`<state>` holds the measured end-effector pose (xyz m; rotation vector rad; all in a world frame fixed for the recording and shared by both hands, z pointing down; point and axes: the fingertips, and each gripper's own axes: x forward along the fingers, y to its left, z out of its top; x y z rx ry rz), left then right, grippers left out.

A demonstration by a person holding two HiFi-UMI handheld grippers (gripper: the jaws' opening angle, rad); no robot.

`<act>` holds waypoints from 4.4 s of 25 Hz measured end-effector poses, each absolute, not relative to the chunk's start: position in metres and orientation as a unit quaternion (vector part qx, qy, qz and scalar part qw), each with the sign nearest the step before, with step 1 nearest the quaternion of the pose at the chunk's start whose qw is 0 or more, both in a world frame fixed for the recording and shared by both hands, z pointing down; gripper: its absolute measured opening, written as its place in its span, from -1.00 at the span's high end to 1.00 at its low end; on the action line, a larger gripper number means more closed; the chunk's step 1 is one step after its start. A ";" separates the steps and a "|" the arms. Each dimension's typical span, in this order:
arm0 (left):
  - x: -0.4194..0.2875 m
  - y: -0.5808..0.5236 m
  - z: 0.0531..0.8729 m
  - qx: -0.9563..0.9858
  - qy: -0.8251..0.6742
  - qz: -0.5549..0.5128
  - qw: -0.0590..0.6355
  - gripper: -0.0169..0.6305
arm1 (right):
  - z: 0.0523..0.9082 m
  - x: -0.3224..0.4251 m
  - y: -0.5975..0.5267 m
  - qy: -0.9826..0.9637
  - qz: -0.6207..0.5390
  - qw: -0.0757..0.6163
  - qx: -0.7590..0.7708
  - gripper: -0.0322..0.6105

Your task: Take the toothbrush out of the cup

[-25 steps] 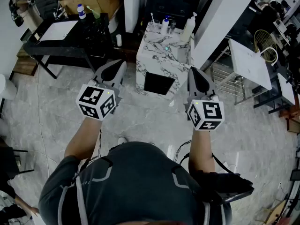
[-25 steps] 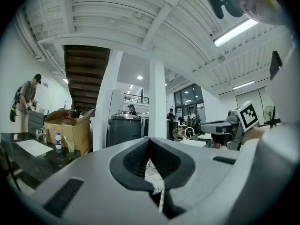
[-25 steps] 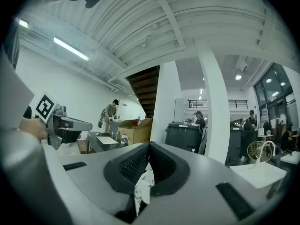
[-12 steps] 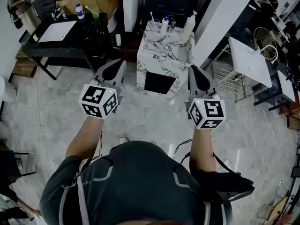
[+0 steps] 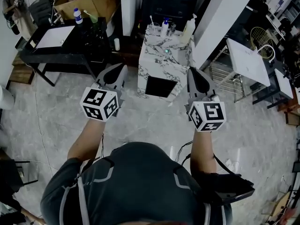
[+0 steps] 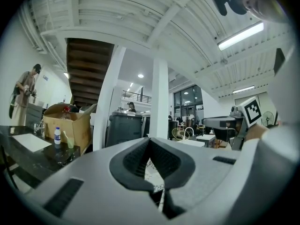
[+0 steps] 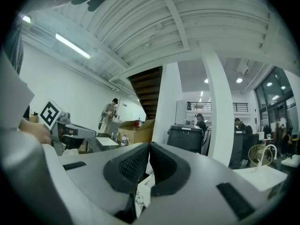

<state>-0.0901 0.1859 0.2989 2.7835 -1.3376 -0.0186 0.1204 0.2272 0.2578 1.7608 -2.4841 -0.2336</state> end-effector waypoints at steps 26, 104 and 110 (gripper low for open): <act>-0.154 0.094 0.311 0.891 -0.454 -0.003 0.008 0.92 | 0.261 0.065 0.113 -0.827 -0.087 0.029 0.554 0.81; -0.058 -0.439 0.482 0.910 -0.380 0.103 0.133 0.91 | 0.471 0.112 -0.435 -0.796 0.055 0.116 0.592 0.59; -0.078 -0.453 0.513 0.904 -0.382 0.122 0.148 0.87 | 0.524 0.100 -0.467 -0.774 0.084 0.149 0.610 0.54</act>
